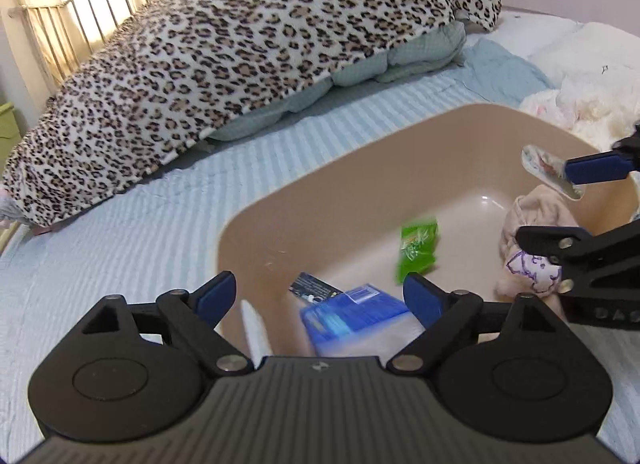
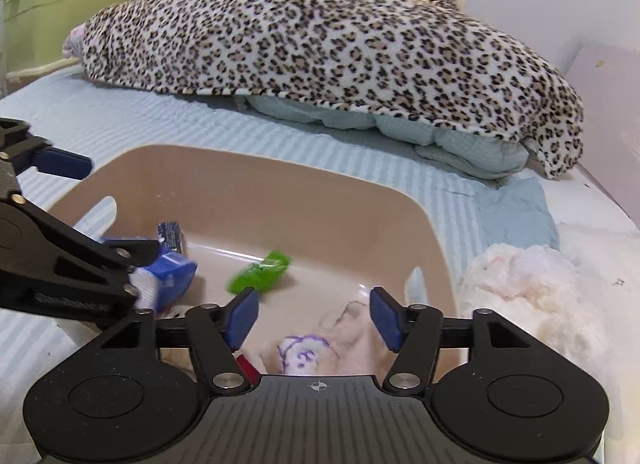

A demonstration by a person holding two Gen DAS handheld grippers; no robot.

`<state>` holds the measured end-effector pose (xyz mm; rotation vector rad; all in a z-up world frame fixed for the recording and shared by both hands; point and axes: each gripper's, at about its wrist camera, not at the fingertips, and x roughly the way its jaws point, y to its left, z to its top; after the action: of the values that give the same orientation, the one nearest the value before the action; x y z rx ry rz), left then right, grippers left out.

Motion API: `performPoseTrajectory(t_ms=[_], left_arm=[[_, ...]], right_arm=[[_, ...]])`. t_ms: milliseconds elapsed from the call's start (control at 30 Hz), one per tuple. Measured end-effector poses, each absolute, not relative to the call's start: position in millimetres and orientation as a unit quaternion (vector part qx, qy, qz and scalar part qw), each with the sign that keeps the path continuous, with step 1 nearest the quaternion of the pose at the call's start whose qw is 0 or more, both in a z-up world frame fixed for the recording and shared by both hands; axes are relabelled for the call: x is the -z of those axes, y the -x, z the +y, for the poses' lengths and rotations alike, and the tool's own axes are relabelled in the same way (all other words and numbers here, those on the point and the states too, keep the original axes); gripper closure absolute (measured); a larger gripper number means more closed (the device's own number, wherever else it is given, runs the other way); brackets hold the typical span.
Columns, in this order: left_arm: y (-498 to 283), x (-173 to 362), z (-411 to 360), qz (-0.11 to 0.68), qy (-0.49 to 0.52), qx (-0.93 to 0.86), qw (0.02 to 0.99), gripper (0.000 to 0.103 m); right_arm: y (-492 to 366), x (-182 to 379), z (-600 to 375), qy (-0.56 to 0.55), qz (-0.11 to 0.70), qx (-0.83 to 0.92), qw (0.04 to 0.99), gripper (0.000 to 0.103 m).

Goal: Organize objects
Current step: 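Carry the tissue pack and candy packet into the basket and release them, then grasp the white small box with the left tool while the right tool grasps the herb bag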

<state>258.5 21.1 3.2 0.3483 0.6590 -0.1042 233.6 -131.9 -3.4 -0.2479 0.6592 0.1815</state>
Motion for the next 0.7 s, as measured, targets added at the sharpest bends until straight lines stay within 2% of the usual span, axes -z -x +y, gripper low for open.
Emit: performPoseTrajectory(t_ms=[300, 700], left_arm=[[-215, -23, 31, 0.31, -0.149, 0.054, 0.937, 0.011], [-167, -15, 55, 0.32, -0.121, 0.043, 0.939, 0.009]], right_arm=[[-190, -10, -146, 0.116, 0.314, -0.082, 0.939, 0.015], [-149, 5, -147, 0.101, 0.328, -0.097, 0.934, 0.011]])
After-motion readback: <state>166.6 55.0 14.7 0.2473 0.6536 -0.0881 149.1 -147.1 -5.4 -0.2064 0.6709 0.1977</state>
